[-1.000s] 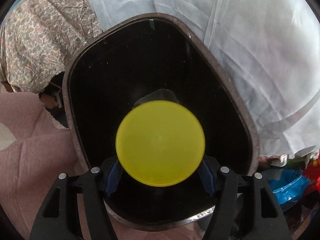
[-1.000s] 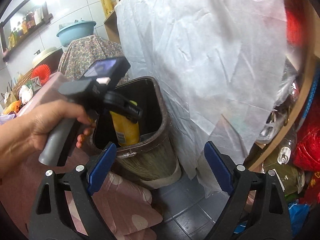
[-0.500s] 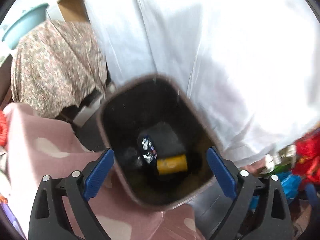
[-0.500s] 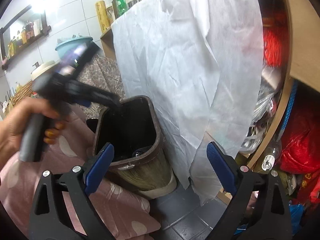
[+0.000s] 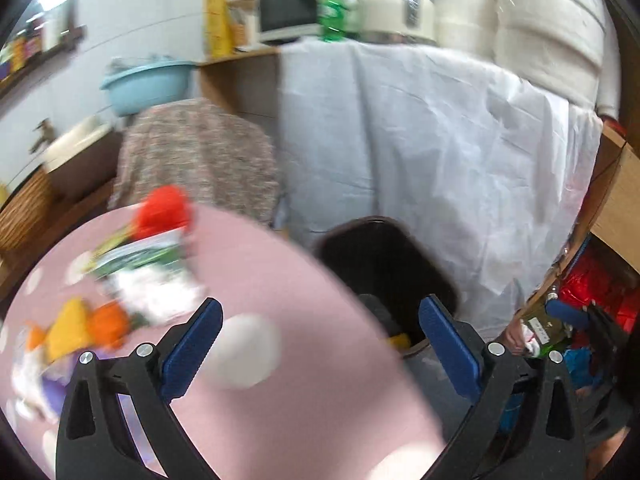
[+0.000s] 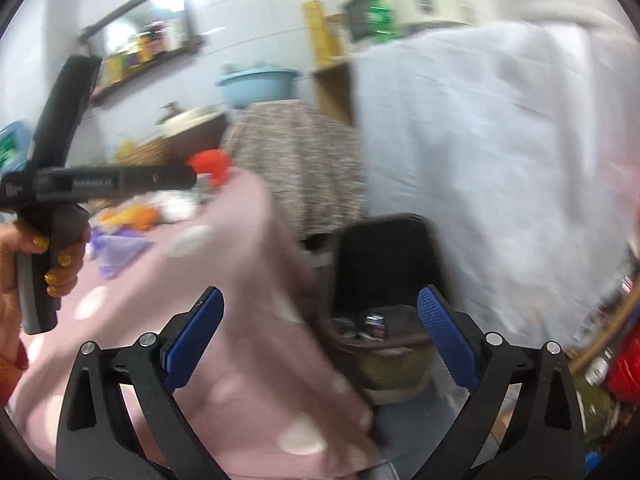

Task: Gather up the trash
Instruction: 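Return both tools to the table and grasp the purple bag with the right tool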

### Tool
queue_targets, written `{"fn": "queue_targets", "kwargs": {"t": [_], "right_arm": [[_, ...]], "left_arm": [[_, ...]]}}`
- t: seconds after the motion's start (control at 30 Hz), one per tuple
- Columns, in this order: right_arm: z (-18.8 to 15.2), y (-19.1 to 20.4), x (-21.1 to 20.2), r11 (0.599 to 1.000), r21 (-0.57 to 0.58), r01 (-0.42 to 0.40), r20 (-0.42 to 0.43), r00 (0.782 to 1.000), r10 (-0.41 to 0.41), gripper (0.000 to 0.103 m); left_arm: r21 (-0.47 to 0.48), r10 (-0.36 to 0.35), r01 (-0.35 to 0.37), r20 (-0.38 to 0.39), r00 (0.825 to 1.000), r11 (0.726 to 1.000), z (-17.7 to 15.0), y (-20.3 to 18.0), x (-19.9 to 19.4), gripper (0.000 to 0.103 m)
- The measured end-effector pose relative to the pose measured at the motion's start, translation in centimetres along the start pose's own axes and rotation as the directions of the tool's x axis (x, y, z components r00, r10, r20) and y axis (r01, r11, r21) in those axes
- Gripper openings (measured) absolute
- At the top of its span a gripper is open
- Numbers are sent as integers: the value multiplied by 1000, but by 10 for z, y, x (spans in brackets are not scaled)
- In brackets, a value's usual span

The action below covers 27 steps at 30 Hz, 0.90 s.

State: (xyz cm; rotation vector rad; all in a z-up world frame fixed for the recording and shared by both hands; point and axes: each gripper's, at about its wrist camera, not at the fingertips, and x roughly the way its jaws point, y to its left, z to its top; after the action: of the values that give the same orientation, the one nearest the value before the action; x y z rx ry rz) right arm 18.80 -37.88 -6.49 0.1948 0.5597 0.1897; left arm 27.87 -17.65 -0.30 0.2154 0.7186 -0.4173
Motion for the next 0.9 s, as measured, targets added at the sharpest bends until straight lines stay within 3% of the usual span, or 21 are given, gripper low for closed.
{"fn": "queue_targets", "kwargs": {"t": [0.17,0.47,0.73,0.83,0.9], "right_arm": [[14,69,15,980,-120,-161,-47,987,157,97],[22,204,43,865,-333,-375,-173,926,334,97],[27,280,79,789,-465,-402,-262,914,311,97],[28,305,99,762,-513,-394,-286,916,281,97],[30,318,113,744,-537,-398,-303,914,270,97]], "left_arm": [[-86,91,-89,23,996,992,-33,66,-44,98],[-285,212,-214,-36,977,934,-107,171,-98,98],[-444,173,-172,-37,984,880,-164,223,-121,98],[-461,182,-174,-27,983,870,-176,233,-130,98],[-445,183,-168,-9,983,880,-180,235,-134,98]]}}
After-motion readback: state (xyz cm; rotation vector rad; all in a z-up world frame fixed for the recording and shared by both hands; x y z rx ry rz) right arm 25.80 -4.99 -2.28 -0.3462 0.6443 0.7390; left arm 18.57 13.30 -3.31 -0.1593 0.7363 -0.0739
